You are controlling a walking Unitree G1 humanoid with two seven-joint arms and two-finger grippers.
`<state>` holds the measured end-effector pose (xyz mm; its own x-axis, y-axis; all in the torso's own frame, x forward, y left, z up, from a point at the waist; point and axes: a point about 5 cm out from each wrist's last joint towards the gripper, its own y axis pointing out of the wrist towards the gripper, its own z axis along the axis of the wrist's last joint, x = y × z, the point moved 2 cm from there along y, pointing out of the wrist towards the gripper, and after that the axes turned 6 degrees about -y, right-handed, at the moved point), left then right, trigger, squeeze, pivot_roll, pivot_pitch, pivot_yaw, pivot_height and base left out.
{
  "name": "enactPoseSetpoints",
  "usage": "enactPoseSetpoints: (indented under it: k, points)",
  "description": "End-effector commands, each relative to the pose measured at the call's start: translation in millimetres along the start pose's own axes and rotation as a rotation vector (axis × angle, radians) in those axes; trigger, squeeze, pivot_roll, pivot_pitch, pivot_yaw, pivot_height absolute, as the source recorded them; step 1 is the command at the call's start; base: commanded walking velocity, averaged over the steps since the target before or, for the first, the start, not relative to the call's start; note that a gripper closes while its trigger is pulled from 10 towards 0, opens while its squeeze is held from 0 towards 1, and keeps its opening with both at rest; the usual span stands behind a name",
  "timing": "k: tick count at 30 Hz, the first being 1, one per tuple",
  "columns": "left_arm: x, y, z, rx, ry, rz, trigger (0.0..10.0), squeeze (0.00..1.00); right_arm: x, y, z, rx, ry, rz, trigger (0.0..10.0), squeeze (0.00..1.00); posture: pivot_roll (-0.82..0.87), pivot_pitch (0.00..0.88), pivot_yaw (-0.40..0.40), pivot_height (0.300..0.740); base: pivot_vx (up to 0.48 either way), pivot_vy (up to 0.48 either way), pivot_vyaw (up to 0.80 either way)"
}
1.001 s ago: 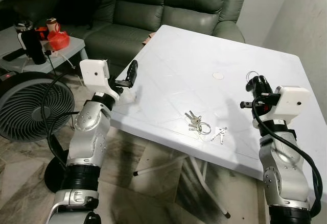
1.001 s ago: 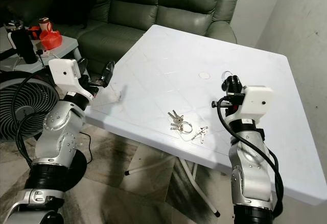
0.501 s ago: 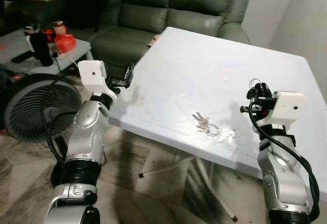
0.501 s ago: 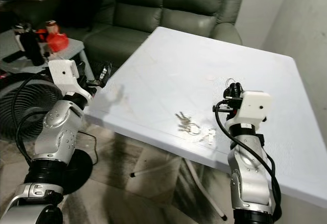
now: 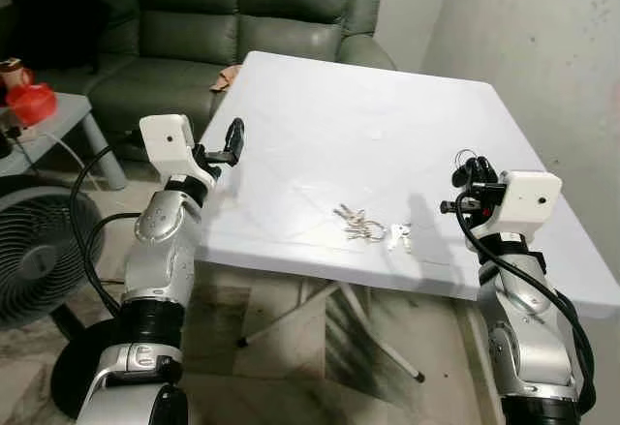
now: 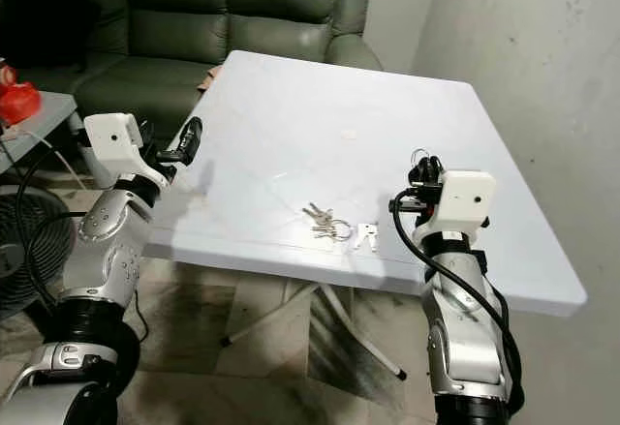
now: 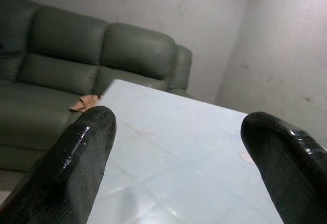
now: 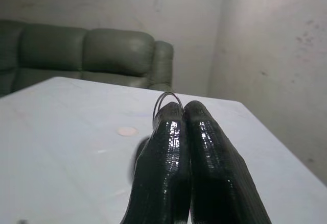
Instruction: Hang keys on a hook
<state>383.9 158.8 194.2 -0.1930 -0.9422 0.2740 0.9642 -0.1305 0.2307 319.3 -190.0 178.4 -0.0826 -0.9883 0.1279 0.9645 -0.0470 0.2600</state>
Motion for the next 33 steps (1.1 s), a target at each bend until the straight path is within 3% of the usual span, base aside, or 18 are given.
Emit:
enactPoseSetpoints:
  k: [1,14,21,33]
  points:
    - [5.6,4.7,4.9,0.015,0.026,-0.016,10.0,0.00,3.1,2.2,6.6,0.018,-0.009,-0.009,10.0,0.00,0.00,0.000,-0.045,0.740,0.000,0.000,-0.79]
    - [9.6,5.9,7.4,0.034,0.067,-0.040,10.0,0.00,-0.6,4.1,5.8,0.013,-0.015,0.009,10.0,0.00,0.00,0.000,-0.054,0.740,0.000,0.000,-0.78]
    - [10.4,6.0,5.0,0.037,0.000,-0.040,10.0,0.00,-1.8,4.1,5.3,0.011,-0.014,0.014,10.0,0.00,0.00,0.000,-0.057,0.740,0.000,0.000,-0.78]
    - [9.3,7.9,2.5,0.016,0.007,-0.036,10.0,0.00,-2.5,3.1,4.4,0.008,-0.014,0.017,10.0,0.00,0.00,0.000,-0.056,0.740,0.000,0.094,-0.78]
